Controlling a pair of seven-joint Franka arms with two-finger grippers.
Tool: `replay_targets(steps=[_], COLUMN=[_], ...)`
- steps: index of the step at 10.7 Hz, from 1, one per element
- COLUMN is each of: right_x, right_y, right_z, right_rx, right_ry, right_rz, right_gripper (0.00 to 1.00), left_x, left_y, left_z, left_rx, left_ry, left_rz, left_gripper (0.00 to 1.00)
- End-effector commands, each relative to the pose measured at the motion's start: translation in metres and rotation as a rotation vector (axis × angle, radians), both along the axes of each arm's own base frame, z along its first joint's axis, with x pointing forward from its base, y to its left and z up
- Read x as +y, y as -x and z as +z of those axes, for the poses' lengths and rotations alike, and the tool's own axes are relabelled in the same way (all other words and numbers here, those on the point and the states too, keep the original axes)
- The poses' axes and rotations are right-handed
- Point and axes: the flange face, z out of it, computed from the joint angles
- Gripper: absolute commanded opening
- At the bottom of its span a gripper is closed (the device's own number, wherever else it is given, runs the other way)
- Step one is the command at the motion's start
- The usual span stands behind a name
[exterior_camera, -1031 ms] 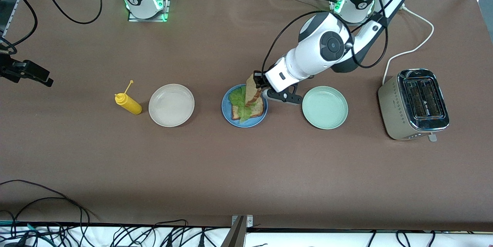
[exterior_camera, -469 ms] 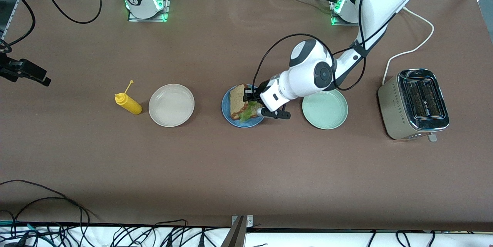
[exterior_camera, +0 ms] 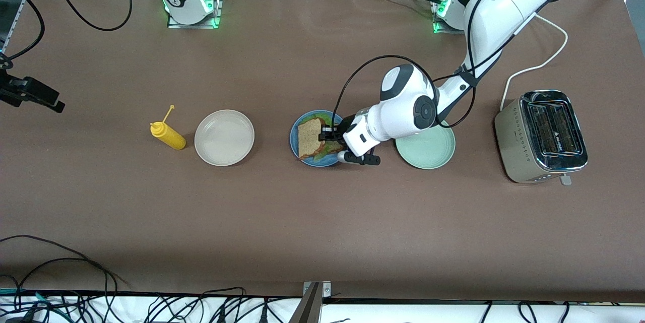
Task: Make sandwich in blue plate with both arms
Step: 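Carry the bread slice over the blue plate and lay it on the lettuce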
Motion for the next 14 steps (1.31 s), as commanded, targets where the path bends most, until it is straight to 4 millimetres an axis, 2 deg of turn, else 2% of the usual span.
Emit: replay_targets(steps=[1, 3, 4, 6, 10, 11, 12, 13, 14], right_x=[0.0, -0.002, 0.004, 0.005, 0.006, 0.006, 0.006, 0.005, 0.006], right_y=[0.002, 0.003, 0.003, 0.004, 0.004, 0.005, 0.005, 0.005, 0.005], right_z=[0.011, 0.016, 0.02, 0.021, 0.021, 0.021, 0.021, 0.021, 0.022], right_rx=[-0.012, -0.02, -0.027, -0.012, -0.011, -0.01, -0.008, -0.008, -0.006], right_ry=[-0.014, -0.016, -0.01, -0.009, -0.003, -0.003, -0.003, -0.001, -0.002], right_rz=[0.002, 0.002, 0.013, 0.015, 0.017, 0.017, 0.017, 0.016, 0.017], right_gripper=[1.0, 1.0, 1.0, 1.0, 1.0, 1.0, 1.0, 1.0, 1.0], left_x=[0.016, 0.023, 0.023, 0.029, 0.047, 0.048, 0.05, 0.056, 0.066], left_y=[0.004, 0.014, 0.016, 0.013, -0.006, -0.008, -0.011, -0.015, -0.014], left_z=[-0.007, -0.004, -0.009, -0.014, -0.01, -0.007, 0.0, 0.024, 0.049], left_rx=[0.048, 0.1, 0.108, 0.08, -0.019, -0.025, -0.039, -0.079, -0.082], left_ry=[-0.012, -0.049, -0.057, -0.082, -0.154, -0.153, -0.155, -0.177, -0.231], left_rz=[-0.034, -0.092, -0.102, -0.133, -0.168, -0.165, -0.16, -0.153, -0.174], left_gripper=[0.07, 0.08, 0.17, 0.23, 0.48, 0.61, 0.79, 0.99, 1.0])
